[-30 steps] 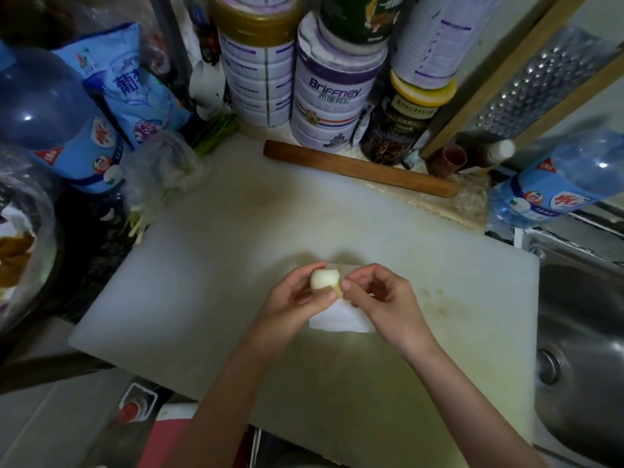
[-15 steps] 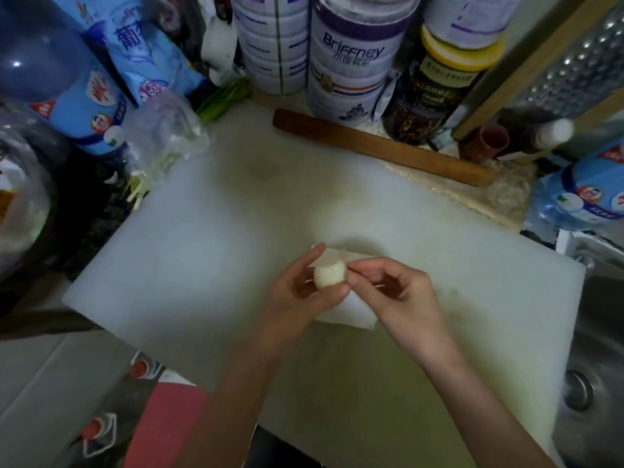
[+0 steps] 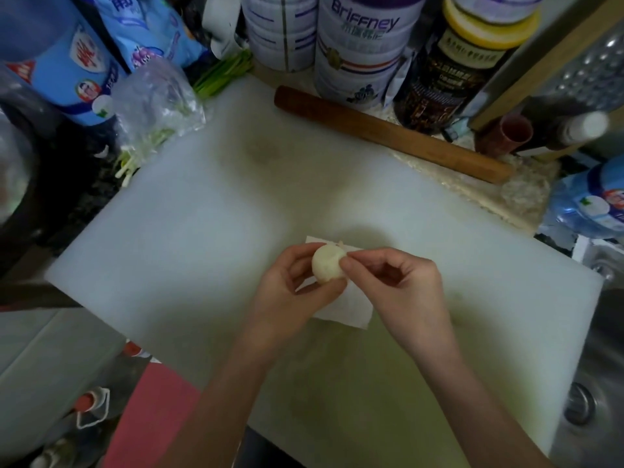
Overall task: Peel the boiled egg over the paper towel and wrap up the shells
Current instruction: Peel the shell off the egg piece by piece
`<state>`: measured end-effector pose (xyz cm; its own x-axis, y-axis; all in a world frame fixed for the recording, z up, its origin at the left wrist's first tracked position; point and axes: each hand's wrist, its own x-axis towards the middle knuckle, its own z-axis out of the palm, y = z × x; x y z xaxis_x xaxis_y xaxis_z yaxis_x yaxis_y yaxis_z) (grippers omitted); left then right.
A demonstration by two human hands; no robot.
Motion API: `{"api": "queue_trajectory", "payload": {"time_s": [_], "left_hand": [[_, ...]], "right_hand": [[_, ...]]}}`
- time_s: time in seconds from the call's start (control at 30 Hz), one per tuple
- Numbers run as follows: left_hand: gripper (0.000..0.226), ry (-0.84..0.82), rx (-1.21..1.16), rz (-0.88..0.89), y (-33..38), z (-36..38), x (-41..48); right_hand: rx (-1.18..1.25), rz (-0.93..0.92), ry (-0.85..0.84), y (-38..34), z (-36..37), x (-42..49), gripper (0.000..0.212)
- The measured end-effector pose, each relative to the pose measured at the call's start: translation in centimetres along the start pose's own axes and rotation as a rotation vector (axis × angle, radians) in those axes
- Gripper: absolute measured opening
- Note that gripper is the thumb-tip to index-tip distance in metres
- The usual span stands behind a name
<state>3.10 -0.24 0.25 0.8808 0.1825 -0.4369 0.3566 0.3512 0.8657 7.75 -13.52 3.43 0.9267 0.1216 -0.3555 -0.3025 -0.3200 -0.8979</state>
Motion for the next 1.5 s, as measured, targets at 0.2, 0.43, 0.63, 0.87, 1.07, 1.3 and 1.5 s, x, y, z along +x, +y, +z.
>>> {"api": "queue_trajectory", "payload": {"time_s": [0.2, 0.43, 0.63, 0.87, 1.07, 1.3, 1.5], "left_hand": [[0.036, 0.119, 0.066, 0.053, 0.2, 0.4, -0.3], [0.033, 0.208, 0.159, 0.063, 0.2, 0.4, -0.4], [0.035, 0.184, 0.231, 0.079, 0.4, 0.3, -0.3], [0.034, 0.064, -0.050, -0.103, 0.6, -0.6, 0.1], [0.045, 0.003, -0.221, -0.203, 0.2, -1.3, -0.1], [0.045, -0.107, -0.374, -0.282, 0.5, -2.2, -0.3], [0.044, -0.053, -0.308, -0.249, 0.4, -1.4, -0.2]], "right_hand": [[-0.194, -0.136, 0.066, -0.1, 1.0, -0.4, 0.006], [-0.412, -0.347, 0.153, 0.0, 1.9, -0.5, 0.006], [-0.421, -0.217, 0.114, -0.1, 1.6, 0.1, 0.011], [0.108, 0.154, 0.003, 0.1, 0.2, 1.1, 0.018], [-0.054, 0.094, 0.121, 1.1, 0.5, 1.2, 0.017], [-0.024, 0.110, 0.128, 1.0, 0.6, 1.5, 0.020], [-0.012, 0.103, 0.087, 1.3, 0.5, 1.3, 0.019]]}}
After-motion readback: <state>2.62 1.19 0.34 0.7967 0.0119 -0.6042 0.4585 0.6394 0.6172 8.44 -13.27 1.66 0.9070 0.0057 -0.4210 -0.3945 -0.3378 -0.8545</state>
